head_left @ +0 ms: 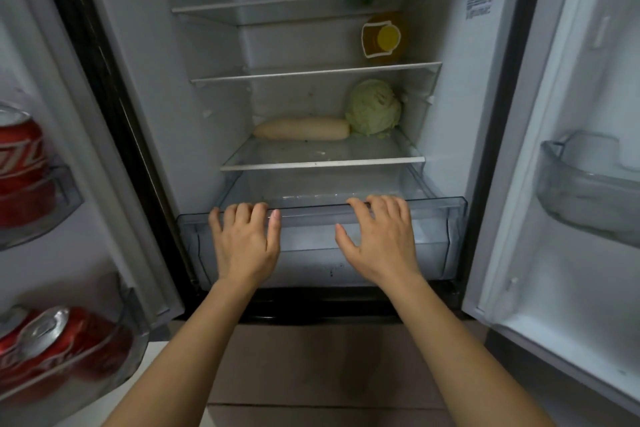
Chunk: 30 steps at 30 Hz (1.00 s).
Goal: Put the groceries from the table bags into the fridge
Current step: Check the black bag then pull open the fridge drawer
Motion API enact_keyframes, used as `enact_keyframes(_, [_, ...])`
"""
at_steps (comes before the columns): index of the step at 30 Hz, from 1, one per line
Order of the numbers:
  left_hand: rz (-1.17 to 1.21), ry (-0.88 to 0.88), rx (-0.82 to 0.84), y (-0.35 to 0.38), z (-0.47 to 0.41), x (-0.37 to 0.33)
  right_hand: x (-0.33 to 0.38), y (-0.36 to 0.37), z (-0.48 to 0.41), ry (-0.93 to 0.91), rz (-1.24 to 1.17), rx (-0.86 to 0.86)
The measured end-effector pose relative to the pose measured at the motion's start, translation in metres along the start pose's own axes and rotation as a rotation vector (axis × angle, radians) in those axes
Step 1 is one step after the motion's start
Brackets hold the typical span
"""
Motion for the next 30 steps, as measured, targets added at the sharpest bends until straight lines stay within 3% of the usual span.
enact_keyframes(8, [0.108, 0.161, 0.134, -0.001, 0.01, 0.014, 0.005, 0.0, 0.003, 0.047, 0.084, 0.028])
enact_keyframes(16, [0.228, 0.083, 0.114, -0.022, 0.09, 0.071, 0.041, -0.001, 0.071, 0.183, 0.028, 0.04])
enact_keyframes(20, [0.211, 0.043, 0.14, -0.022, 0.142, 0.092, 0.06, 0.014, 0.13, 0.165, 0.051, 0.177])
enact_keyframes(26, [0.121, 0.056, 0.239, -0.051, 0.231, 0.114, 0.097, 0.007, 0.181, 0.08, 0.004, 0.241])
enact_keyframes(30, [0.007, -0.069, 0.253, -0.097, 0.274, 0.151, 0.141, 0.005, 0.198, 0.006, -0.116, 0.272])
Point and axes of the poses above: each hand's wrist, its own z-axis away from the middle knuckle, its own y-axis out of the palm, x = y × z, the point moved 9 cm from there along -z, towards the middle knuckle, and after that the axes turned 2 degrees about -z, right-handed, at the moved point
